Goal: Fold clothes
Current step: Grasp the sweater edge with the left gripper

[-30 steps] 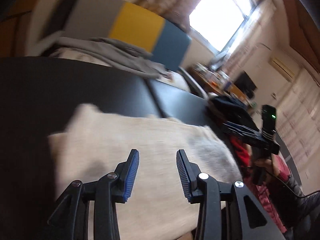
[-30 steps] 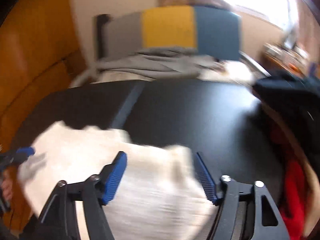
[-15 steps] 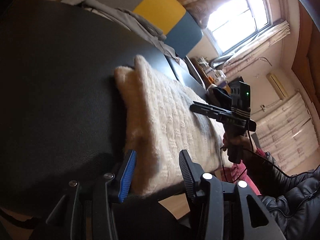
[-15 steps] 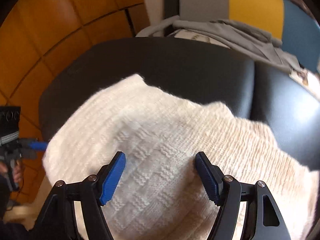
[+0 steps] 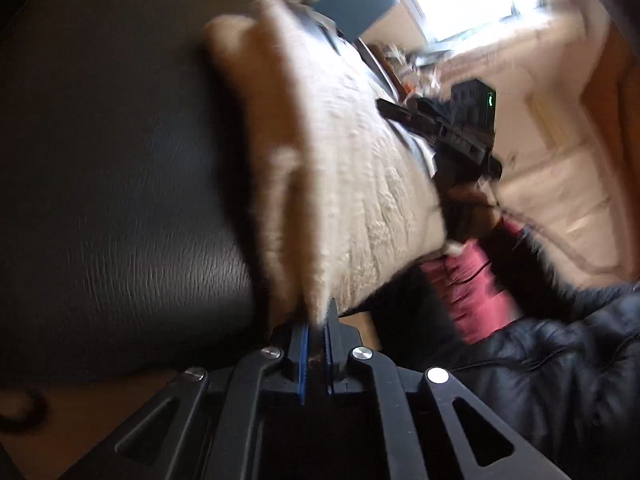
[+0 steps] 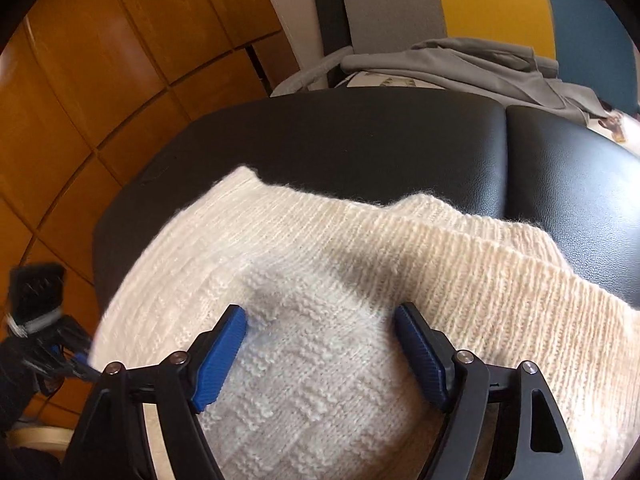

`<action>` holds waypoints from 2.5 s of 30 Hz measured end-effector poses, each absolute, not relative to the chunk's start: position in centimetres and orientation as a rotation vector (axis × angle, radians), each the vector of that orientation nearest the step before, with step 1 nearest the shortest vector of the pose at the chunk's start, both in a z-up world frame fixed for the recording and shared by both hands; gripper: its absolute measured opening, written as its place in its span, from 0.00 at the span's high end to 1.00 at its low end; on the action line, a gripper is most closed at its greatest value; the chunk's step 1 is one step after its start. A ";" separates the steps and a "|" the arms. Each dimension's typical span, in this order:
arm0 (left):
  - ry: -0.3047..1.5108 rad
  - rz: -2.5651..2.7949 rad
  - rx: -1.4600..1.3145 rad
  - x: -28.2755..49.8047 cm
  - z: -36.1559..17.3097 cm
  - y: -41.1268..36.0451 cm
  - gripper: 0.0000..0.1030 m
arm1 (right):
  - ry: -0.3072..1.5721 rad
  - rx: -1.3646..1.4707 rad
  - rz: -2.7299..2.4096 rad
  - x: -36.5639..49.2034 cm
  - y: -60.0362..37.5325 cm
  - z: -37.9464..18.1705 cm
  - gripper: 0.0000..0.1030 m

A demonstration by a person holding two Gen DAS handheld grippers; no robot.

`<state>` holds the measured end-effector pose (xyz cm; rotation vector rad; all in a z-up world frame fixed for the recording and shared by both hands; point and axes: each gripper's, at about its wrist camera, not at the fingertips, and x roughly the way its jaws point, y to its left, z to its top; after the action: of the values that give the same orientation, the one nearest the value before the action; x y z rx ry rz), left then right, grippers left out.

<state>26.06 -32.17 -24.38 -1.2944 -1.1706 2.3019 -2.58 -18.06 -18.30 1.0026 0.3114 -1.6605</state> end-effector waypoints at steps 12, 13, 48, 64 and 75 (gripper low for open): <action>-1.416 2.609 -0.978 27.7 -19.2 -38.6 0.57 | 0.371 0.960 -1.671 -1.1 -17.8 -18.3 0.15; -1.439 2.608 -0.972 26.9 -19.2 -39.2 0.53 | 0.373 0.958 -1.671 -1.0 -17.8 -18.3 0.14; -1.495 2.504 -1.260 16.6 -20.6 -40.6 0.84 | 0.236 0.925 -1.651 -2.6 -9.3 -12.4 0.08; -1.416 2.619 -1.393 16.9 -18.1 -42.0 0.84 | 0.563 1.084 -1.630 -6.8 -2.1 -16.3 0.24; -1.486 2.551 -1.197 17.7 -14.7 -40.9 0.84 | 0.620 1.113 -1.586 -7.6 -1.9 -18.3 0.20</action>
<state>17.67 -40.93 -14.70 -1.1968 -1.4856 2.5514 -7.60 -1.92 -18.32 1.1126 0.6202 -1.5860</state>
